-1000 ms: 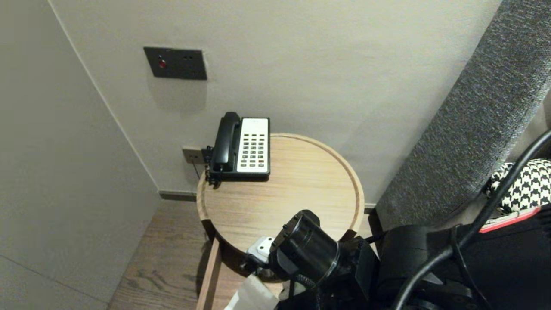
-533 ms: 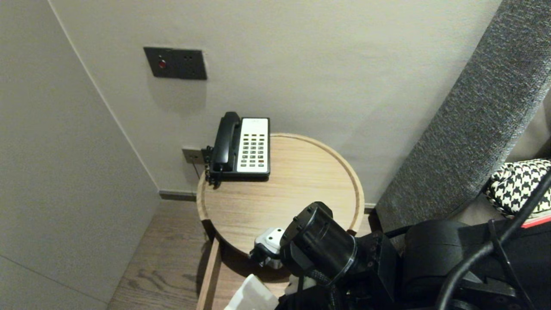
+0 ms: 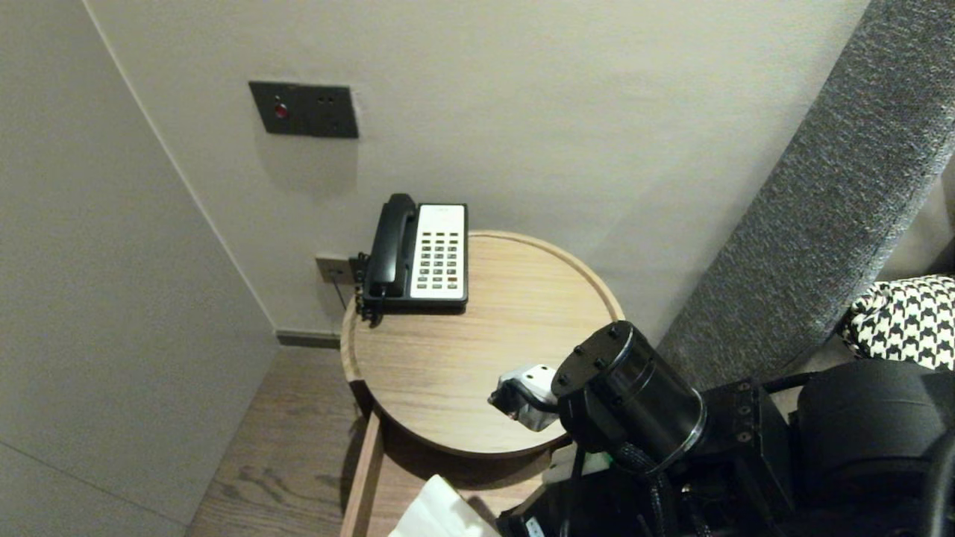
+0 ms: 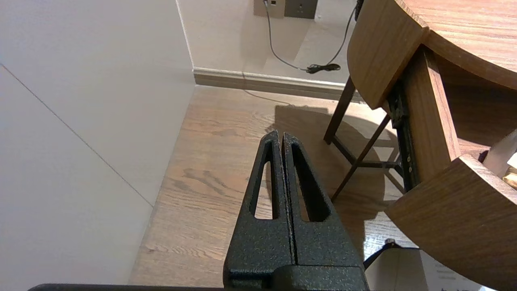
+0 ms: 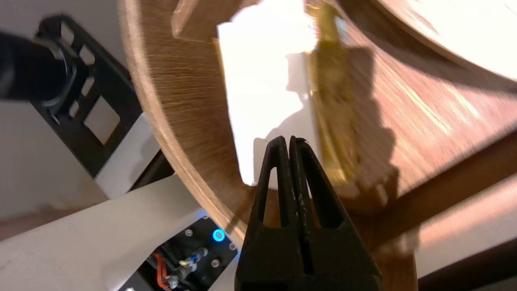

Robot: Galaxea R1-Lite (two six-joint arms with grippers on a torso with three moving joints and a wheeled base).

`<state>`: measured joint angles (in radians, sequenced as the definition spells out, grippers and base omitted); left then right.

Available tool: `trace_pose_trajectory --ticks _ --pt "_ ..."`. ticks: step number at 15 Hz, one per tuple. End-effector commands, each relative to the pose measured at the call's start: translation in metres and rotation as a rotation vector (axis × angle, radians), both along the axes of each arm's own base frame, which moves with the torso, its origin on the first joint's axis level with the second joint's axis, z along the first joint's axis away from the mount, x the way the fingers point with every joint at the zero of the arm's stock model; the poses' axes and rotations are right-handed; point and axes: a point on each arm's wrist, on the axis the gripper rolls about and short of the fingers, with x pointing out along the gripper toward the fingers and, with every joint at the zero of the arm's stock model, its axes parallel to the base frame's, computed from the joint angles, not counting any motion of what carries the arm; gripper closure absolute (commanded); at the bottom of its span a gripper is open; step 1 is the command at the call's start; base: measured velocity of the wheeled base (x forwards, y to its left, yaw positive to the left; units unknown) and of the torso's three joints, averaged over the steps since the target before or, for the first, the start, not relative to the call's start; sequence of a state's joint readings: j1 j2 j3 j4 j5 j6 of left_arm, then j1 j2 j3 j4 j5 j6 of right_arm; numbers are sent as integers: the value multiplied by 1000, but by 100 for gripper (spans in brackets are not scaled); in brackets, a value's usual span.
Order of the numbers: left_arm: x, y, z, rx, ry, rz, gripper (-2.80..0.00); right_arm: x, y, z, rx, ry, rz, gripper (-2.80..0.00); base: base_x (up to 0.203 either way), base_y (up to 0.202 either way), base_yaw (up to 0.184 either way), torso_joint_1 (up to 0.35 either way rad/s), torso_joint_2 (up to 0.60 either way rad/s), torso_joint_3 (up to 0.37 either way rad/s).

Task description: Close the nightstand drawer

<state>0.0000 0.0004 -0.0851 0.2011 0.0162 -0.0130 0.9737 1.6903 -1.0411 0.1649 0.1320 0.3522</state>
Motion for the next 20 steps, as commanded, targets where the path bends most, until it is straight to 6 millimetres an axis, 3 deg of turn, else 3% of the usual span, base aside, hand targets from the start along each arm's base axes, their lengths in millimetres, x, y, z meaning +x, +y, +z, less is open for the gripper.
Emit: trace_pose_trajectory --ticks 1,10,20 --pt "0 0 0 -1 2 1 0 -1 -13 5 37 38 -24 0 0 0 0 0 0 0" --pt "0 0 0 -1 2 1 0 1 -6 -34 -30 176 32 0 0 0 0 0 0 0" --pt "0 0 0 -1 2 1 0 15 11 -65 -37 184 31 0 0 0 0 0 0 0"
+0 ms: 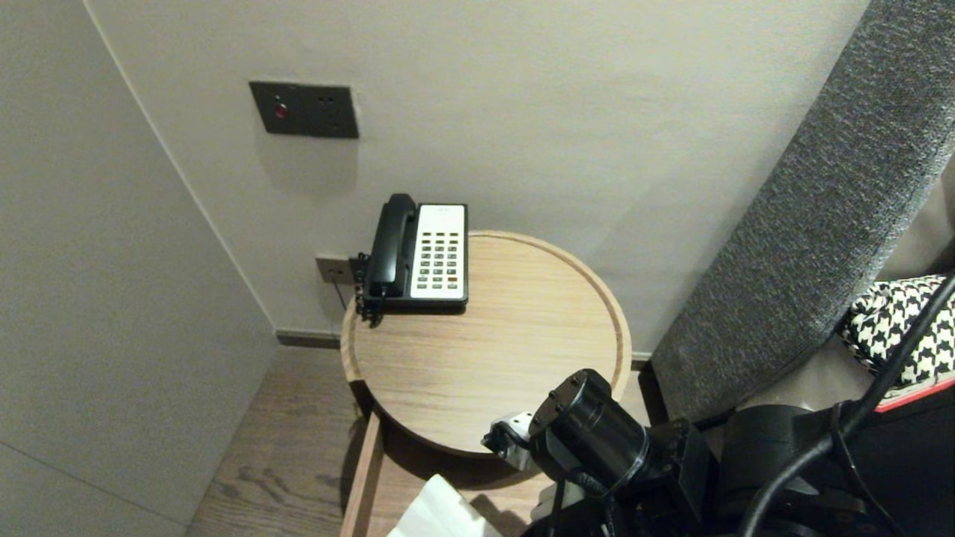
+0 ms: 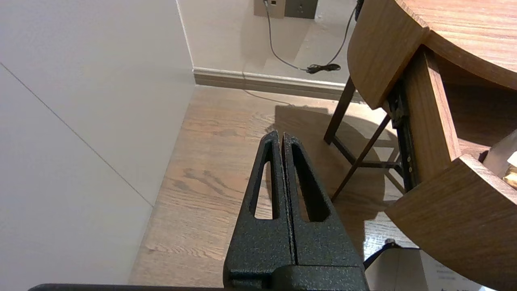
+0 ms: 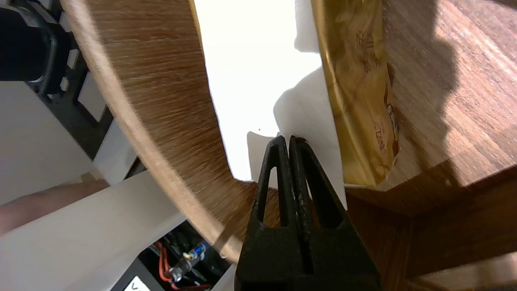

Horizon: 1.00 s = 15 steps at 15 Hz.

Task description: Close the nightstand drawer

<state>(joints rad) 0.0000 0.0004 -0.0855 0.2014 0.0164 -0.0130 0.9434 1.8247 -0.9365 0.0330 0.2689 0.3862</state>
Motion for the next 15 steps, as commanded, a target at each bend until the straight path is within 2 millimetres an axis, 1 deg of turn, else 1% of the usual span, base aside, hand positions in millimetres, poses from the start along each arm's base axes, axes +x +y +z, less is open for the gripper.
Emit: trace_pose_trajectory --ticks 1,10,12,15 --pt "0 0 0 -1 0 1 0 2 3 -10 -13 14 3 0 0 0 0 0 0 0" --pt "0 0 0 -1 0 1 0 2 3 -24 -58 18 29 0 0 0 0 0 0 0" --pt "0 0 0 -1 2 1 0 2 3 -20 -48 10 29 0 0 0 0 0 0 0" --pt "0 0 0 -1 0 1 0 1 1 -7 -15 -14 29 0 0 0 0 0 0 0"
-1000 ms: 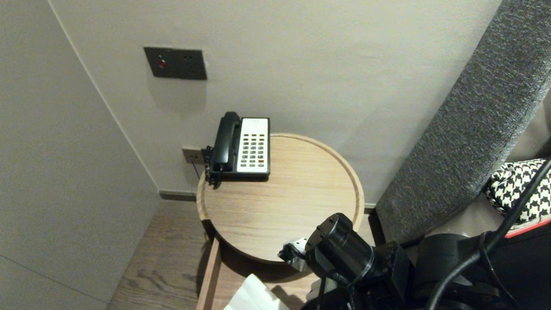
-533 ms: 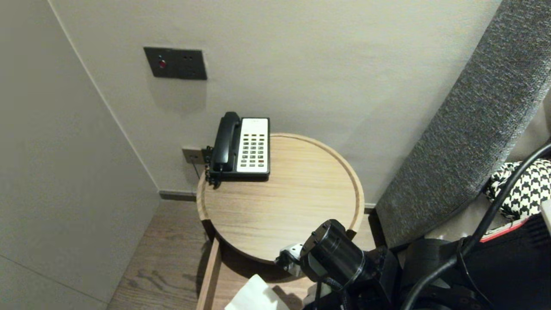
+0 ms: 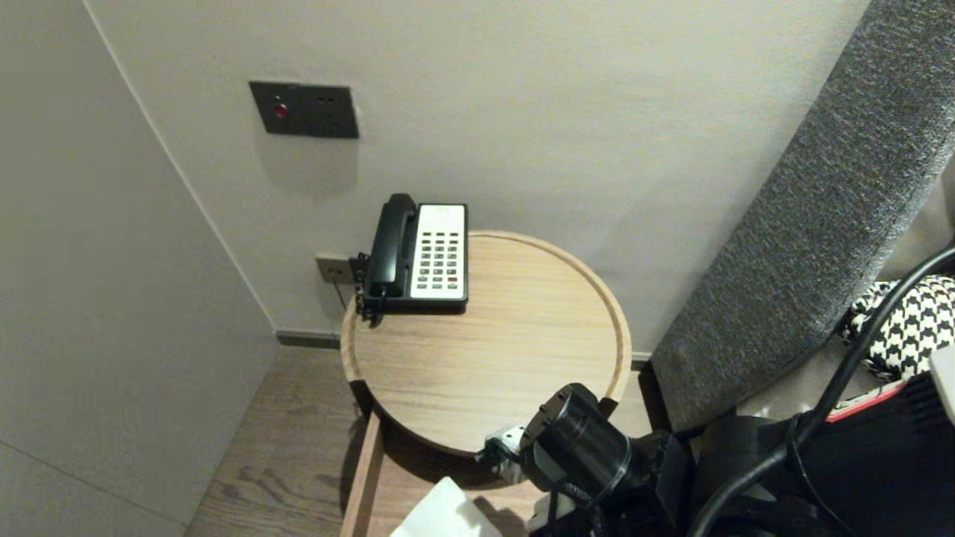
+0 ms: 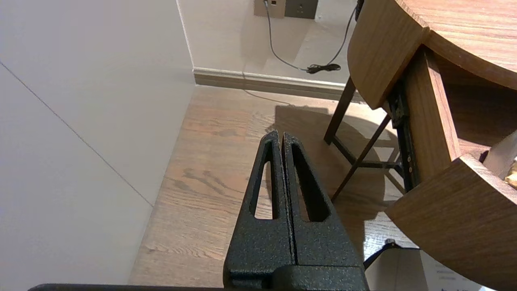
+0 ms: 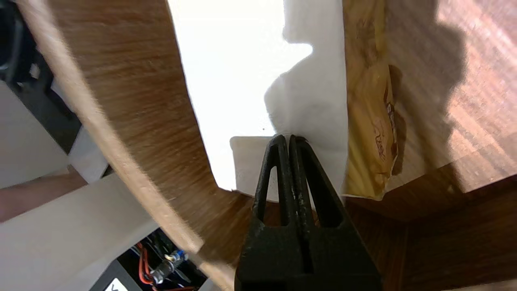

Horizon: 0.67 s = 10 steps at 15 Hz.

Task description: Close the nightstand drawer

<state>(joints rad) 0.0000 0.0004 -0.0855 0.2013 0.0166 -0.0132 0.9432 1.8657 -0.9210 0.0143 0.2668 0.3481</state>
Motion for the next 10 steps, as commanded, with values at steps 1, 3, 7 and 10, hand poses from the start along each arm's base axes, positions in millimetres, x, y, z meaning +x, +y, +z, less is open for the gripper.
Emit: trace_pose_trajectory --ticks 1,3,7,10 --pt "0 0 0 -1 2 0 0 -2 -3 12 33 -19 -3 0 0 0 0 0 0 0" --pt "0 0 0 -1 0 0 0 -5 -6 24 66 -38 -4 0 0 0 0 0 0 0" --pt "0 0 0 -1 0 0 0 -14 -16 48 119 -71 -4 0 0 0 0 0 0 0" --pt "0 0 0 -1 0 0 0 -25 -29 61 148 -58 -33 0 0 0 0 0 0 0"
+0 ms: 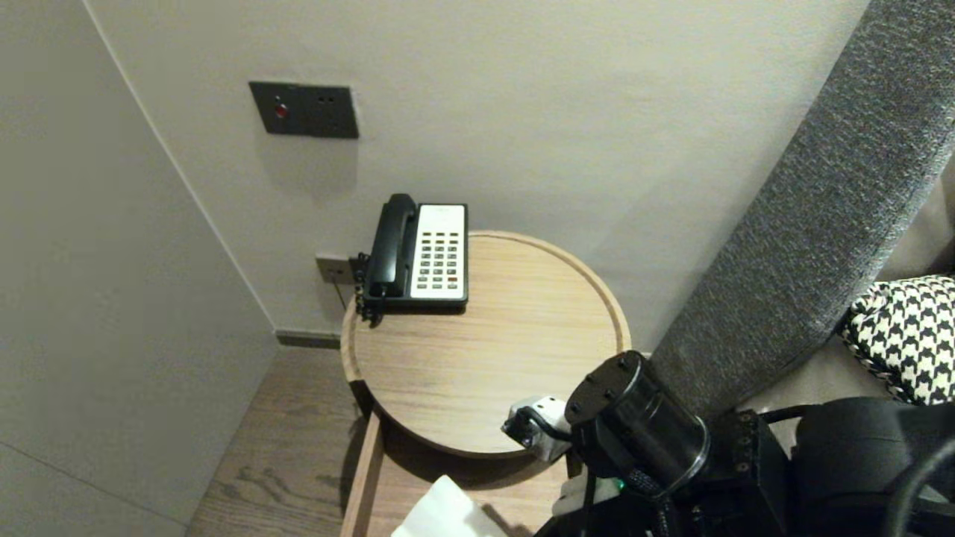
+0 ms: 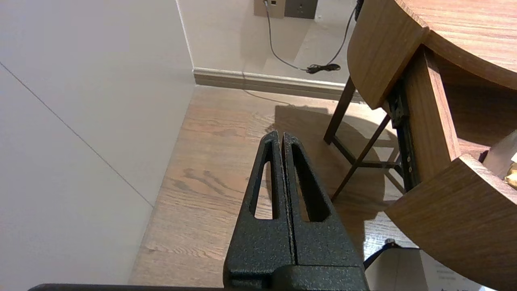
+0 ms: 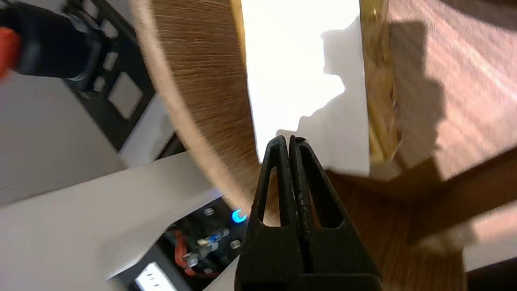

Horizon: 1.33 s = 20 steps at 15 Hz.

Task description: Close the nightstand drawer

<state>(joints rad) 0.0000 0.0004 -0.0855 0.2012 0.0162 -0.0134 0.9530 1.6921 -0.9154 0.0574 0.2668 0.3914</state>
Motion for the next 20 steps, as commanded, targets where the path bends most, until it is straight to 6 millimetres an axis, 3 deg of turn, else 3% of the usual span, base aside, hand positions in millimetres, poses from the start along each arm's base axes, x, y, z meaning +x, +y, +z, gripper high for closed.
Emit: trace_pose_trajectory --ticks 1,4,6,12,20 --pt "0 0 0 0 2 1 0 -10 -14 19 57 -9 -24 0 0 0 0 0 0 0" --pt "0 0 0 0 1 1 0 -29 -39 34 84 -4 -36 0 0 0 0 0 0 0" --pt "0 0 0 0 0 1 0 -38 -52 27 64 26 -52 0 0 0 0 0 0 0" --pt "0 0 0 0 0 1 0 -29 -67 6 -4 94 -110 0 0 0 0 0 0 0" --pt "0 0 0 0 2 1 0 -43 -83 -7 -204 172 -37 0 0 0 0 0 0 0"
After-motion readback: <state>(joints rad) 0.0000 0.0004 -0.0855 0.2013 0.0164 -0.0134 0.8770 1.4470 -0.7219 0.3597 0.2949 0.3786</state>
